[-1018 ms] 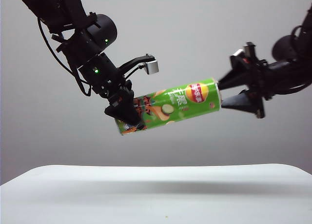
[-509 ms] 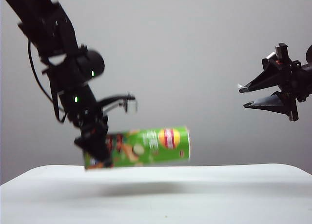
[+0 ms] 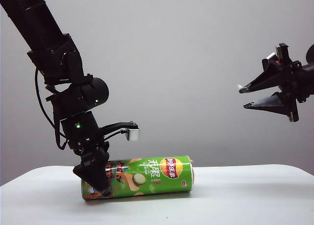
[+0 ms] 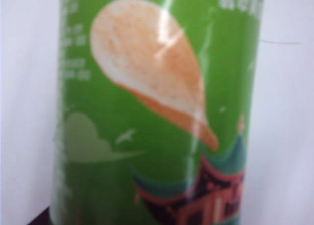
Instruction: Pick up the green tub of chips from the desk, push the transparent container that's holding the chips and has slipped out back in, and finally put the chips back on the desk.
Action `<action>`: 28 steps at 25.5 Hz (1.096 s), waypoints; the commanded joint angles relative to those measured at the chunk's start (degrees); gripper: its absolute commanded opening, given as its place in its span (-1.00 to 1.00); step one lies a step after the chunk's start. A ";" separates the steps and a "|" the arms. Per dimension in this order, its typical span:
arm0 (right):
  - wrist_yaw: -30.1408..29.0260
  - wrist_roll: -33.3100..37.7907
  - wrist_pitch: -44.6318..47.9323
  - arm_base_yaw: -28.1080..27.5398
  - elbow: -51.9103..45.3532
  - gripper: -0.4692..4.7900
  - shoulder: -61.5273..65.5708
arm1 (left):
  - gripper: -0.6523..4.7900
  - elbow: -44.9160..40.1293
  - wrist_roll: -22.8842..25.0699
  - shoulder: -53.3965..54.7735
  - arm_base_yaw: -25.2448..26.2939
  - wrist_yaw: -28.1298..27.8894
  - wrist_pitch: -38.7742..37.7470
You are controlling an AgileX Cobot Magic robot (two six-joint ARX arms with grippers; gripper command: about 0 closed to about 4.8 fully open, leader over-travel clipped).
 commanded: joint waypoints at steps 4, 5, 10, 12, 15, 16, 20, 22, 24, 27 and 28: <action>-0.79 -0.61 0.04 0.02 0.02 -0.09 -0.39 | 1.00 0.09 -2.40 0.07 -0.04 0.46 0.63; -0.79 -0.61 0.07 0.02 0.02 -0.09 -0.39 | 1.00 0.15 -3.15 0.04 -0.04 0.42 0.72; 0.13 -0.61 0.37 0.02 0.02 -0.08 -0.39 | 1.00 0.26 -5.38 -3.15 -0.35 -1.97 0.66; 1.31 -0.61 0.24 -0.02 0.02 -0.07 -0.39 | 1.00 0.26 -5.86 -5.49 -0.42 -2.12 -0.26; 1.42 -0.61 -0.35 -0.02 0.02 -0.07 -0.39 | 1.00 0.26 -8.26 -9.62 -0.83 -2.32 -2.86; 1.44 -0.61 -0.50 -0.02 0.04 -0.07 -0.39 | 1.00 0.26 -8.68 -10.91 -1.01 -2.89 -3.91; 1.40 -1.70 -5.77 0.00 0.04 -0.64 -1.27 | 1.00 0.26 -12.59 -19.08 -1.66 -14.91 -10.40; 3.08 -7.32 -13.77 0.00 0.04 -0.84 -2.95 | 0.98 0.24 -13.81 -24.63 -1.68 -22.69 -17.66; 6.27 -14.36 -21.03 0.07 0.02 -0.84 -4.83 | 0.48 0.11 -14.53 -28.06 -1.60 -24.15 -22.29; 8.55 -21.16 -29.07 0.33 -0.20 -0.84 -8.13 | 0.22 -1.14 -18.45 -34.45 -0.57 -23.96 -24.11; 7.93 -21.75 -29.88 0.35 -0.52 -0.84 -9.27 | 0.22 -2.12 -20.44 -37.16 -0.22 -24.04 -23.23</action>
